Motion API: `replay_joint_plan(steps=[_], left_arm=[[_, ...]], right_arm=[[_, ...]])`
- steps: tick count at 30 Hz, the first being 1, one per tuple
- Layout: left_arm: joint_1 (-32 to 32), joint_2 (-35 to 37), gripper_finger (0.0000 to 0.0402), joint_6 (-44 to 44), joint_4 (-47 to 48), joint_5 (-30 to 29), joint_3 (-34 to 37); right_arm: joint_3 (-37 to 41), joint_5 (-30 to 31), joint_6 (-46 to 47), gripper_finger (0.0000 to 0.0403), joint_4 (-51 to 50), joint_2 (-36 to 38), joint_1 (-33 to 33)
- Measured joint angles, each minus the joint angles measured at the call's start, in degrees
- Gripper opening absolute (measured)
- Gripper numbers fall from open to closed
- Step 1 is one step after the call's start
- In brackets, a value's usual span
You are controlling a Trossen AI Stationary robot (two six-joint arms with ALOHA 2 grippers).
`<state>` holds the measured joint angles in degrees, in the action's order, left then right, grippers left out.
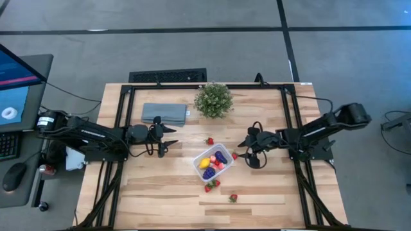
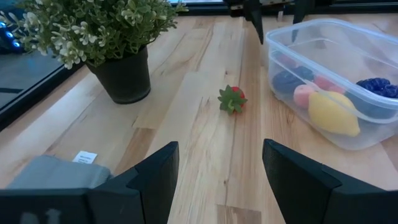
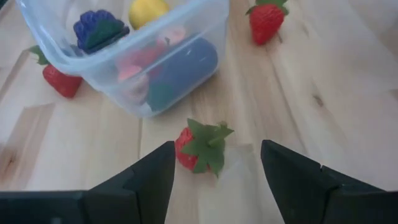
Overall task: Pick and placing Produce into tupperware
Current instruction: Put the red strawberry into the transparent bin
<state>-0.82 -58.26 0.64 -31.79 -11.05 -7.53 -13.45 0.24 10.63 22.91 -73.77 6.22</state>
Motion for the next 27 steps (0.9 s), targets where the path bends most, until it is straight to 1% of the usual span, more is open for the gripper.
replay_joint_plan(steps=[8, 21, 27], left_arm=[[0.0, 0.0, 0.0224, 0.0, 0.0, 0.0, 0.0], [0.0, 0.0, 0.0224, 0.5, 0.0, -0.1, 0.0], [0.0, 0.0, 0.0224, 0.5, 0.0, -0.1, 0.0]], right_arm=[[0.0, -0.6, 0.0, 0.0262, 6.9, -7.1, -0.3], [-0.1, -8.7, 1.0, 0.0262, 17.5, -16.6, -3.0], [-1.5, -9.4, 1.0, 0.0262, 20.1, -20.2, -3.0]])
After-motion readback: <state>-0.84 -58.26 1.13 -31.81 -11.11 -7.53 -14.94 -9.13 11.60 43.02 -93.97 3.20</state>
